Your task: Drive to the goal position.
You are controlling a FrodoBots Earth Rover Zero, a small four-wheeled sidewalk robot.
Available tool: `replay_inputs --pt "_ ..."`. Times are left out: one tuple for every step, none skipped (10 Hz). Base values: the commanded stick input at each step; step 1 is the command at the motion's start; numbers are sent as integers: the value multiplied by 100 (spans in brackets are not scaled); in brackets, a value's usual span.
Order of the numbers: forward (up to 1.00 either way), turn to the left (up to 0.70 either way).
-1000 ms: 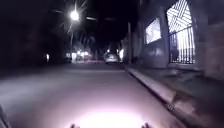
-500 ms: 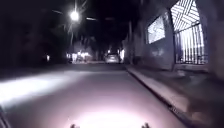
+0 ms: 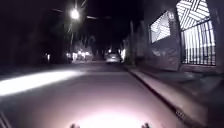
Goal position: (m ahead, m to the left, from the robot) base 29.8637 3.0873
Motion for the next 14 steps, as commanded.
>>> replay_inputs --pt "70 0" --pt "70 0" --pt "70 0" --pt "70 0" --pt "85 0" --pt "85 0" --pt "85 0" --pt "85 0" --pt "85 0" --pt "85 0" --pt "85 0" --pt "85 0" --pt "85 0" --pt "85 0"
